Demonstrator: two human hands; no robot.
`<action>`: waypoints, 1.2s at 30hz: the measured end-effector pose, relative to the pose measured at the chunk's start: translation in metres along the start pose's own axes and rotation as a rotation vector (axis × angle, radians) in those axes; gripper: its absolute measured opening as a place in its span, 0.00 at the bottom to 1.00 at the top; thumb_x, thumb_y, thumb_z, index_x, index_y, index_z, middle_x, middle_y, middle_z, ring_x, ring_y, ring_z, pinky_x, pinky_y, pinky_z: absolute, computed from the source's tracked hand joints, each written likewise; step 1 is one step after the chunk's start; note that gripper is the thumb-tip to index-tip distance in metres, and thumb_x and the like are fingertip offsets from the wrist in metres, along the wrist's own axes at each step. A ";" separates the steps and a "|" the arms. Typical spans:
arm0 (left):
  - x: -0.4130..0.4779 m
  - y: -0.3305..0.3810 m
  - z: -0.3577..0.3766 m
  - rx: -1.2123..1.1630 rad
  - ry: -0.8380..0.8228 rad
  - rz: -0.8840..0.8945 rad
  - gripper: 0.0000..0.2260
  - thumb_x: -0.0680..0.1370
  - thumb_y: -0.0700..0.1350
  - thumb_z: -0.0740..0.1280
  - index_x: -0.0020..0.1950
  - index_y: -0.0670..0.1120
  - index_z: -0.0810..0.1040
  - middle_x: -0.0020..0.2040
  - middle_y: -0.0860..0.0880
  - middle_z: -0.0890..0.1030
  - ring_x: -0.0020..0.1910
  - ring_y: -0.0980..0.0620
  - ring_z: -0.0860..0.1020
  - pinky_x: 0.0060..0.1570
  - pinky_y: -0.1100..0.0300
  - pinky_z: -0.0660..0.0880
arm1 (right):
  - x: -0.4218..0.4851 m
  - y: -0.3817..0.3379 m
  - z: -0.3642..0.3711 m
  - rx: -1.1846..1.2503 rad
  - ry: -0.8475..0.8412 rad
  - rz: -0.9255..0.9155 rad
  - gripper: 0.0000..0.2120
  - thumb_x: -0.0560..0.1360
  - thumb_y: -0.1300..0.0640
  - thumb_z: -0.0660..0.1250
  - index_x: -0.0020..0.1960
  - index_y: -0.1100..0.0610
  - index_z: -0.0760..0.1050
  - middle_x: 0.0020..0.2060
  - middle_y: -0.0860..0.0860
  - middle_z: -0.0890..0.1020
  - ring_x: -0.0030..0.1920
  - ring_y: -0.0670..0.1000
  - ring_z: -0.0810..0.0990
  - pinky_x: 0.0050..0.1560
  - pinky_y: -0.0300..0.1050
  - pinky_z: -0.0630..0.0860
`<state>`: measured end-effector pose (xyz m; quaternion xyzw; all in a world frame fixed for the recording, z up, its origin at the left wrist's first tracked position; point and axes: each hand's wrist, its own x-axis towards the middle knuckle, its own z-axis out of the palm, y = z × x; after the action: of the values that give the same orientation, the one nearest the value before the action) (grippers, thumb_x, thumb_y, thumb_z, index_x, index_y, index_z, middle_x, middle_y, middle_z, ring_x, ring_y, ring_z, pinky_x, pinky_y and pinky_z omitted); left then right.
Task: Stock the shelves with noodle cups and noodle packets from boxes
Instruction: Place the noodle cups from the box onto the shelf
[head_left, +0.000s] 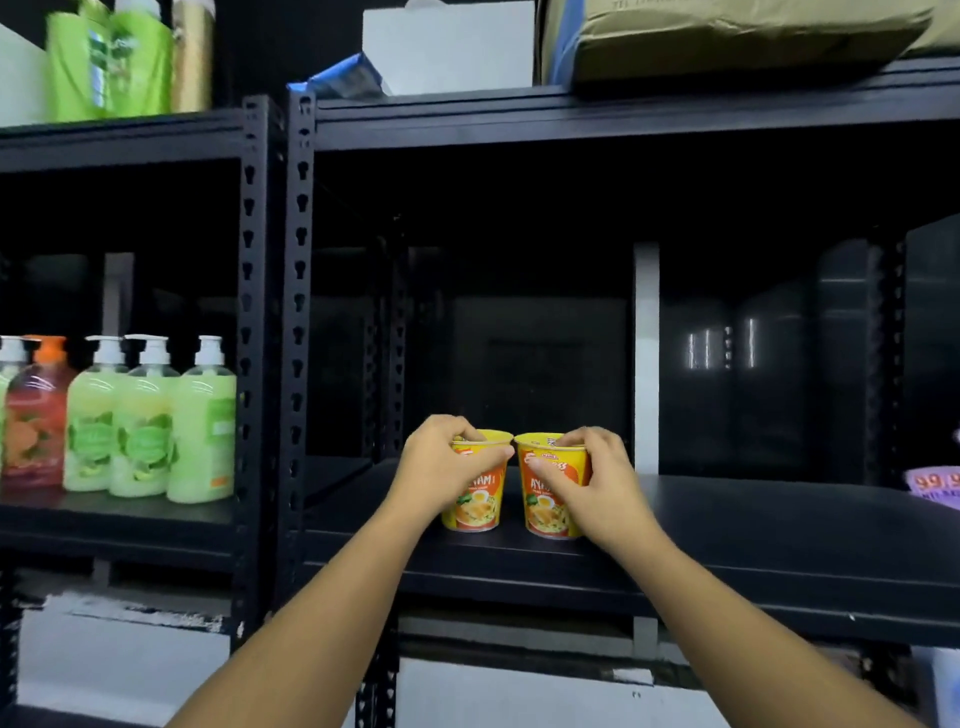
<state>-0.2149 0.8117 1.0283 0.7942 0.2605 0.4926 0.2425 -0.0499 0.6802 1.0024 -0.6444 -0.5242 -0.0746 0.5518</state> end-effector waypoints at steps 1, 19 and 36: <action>-0.001 -0.006 0.003 -0.026 0.013 0.026 0.16 0.69 0.60 0.80 0.50 0.56 0.80 0.61 0.56 0.74 0.55 0.59 0.77 0.46 0.68 0.76 | -0.001 0.007 0.002 0.013 -0.021 -0.023 0.26 0.75 0.42 0.74 0.68 0.42 0.67 0.70 0.44 0.65 0.64 0.45 0.74 0.52 0.34 0.75; 0.003 -0.049 0.020 -0.037 0.011 -0.080 0.57 0.61 0.62 0.84 0.78 0.67 0.48 0.67 0.56 0.59 0.68 0.49 0.69 0.66 0.45 0.75 | 0.019 0.030 0.010 0.187 -0.189 0.252 0.50 0.68 0.45 0.81 0.79 0.44 0.54 0.64 0.45 0.76 0.59 0.47 0.78 0.57 0.46 0.77; 0.004 -0.052 0.007 -0.250 -0.031 -0.267 0.47 0.72 0.48 0.81 0.81 0.56 0.55 0.64 0.56 0.77 0.60 0.56 0.78 0.65 0.49 0.77 | 0.035 0.035 0.017 0.118 -0.220 0.323 0.42 0.69 0.43 0.80 0.74 0.49 0.61 0.63 0.47 0.76 0.59 0.50 0.77 0.57 0.49 0.74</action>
<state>-0.2158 0.8524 0.9947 0.7235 0.2967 0.4724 0.4066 -0.0167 0.7199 0.9975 -0.6910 -0.4745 0.1164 0.5328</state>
